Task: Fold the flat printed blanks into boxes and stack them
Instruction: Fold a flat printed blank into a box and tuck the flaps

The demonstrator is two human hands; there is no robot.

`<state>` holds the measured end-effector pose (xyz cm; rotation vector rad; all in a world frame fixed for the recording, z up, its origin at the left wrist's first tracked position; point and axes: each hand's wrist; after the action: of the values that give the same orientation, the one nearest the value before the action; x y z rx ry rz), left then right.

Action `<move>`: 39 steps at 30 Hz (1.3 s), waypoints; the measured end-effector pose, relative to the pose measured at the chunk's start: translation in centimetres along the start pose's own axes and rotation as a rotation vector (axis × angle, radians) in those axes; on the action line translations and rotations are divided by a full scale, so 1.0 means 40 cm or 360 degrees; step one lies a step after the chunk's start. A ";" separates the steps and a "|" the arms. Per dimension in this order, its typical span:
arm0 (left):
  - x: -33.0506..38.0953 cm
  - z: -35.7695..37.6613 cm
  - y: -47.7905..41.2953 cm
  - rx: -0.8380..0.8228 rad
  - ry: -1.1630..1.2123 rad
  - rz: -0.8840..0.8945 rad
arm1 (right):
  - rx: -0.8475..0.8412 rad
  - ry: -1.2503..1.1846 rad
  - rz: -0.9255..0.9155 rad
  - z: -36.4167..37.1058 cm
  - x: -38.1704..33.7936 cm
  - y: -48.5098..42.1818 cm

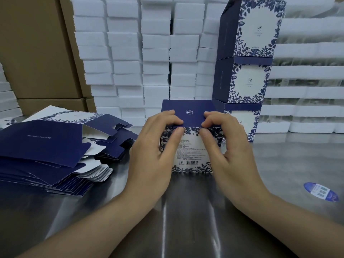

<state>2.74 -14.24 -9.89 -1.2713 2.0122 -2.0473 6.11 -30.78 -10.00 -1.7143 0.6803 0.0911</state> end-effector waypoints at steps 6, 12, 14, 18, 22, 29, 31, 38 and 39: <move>-0.012 -0.001 -0.002 0.0068 0.0099 -0.0065 | 0.0039 -0.0248 0.0123 0.004 0.017 0.002; -0.025 -0.014 -0.012 0.0111 0.0359 -0.0398 | 0.0026 -0.0527 0.0396 -0.004 0.020 -0.007; -0.017 -0.014 -0.009 0.0116 0.0349 -0.0338 | 0.0060 -0.0603 0.0371 -0.004 0.009 -0.005; 0.004 -0.003 0.002 0.0204 0.0130 -0.0048 | 0.0171 -0.0544 0.0358 -0.003 0.012 0.004; -0.008 -0.003 0.010 0.0117 0.0132 -0.0147 | 0.0059 -0.0430 0.0329 0.001 0.026 0.010; -0.035 -0.003 0.012 -0.0200 -0.0134 -0.0344 | -0.0284 0.0048 0.0433 -0.007 0.049 0.009; -0.035 -0.004 0.012 -0.0169 -0.0130 -0.0327 | -0.0242 0.0043 0.0391 -0.007 0.048 0.010; -0.014 -0.004 0.015 -0.0170 -0.0297 -0.0281 | -0.0259 -0.0080 0.0320 0.004 0.033 0.013; -0.015 -0.004 0.015 -0.0178 -0.0294 -0.0283 | -0.0286 -0.0036 0.0291 0.005 0.033 0.012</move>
<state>2.75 -13.91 -10.68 -1.6483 2.0212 -1.8232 7.03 -31.14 -11.00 -1.8158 0.8318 0.3072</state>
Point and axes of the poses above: each hand's wrist, its own y-axis away from the middle knuckle, its own z-axis out of the palm, x = y × z, and after that the axes turned 3 degrees about y, right-handed
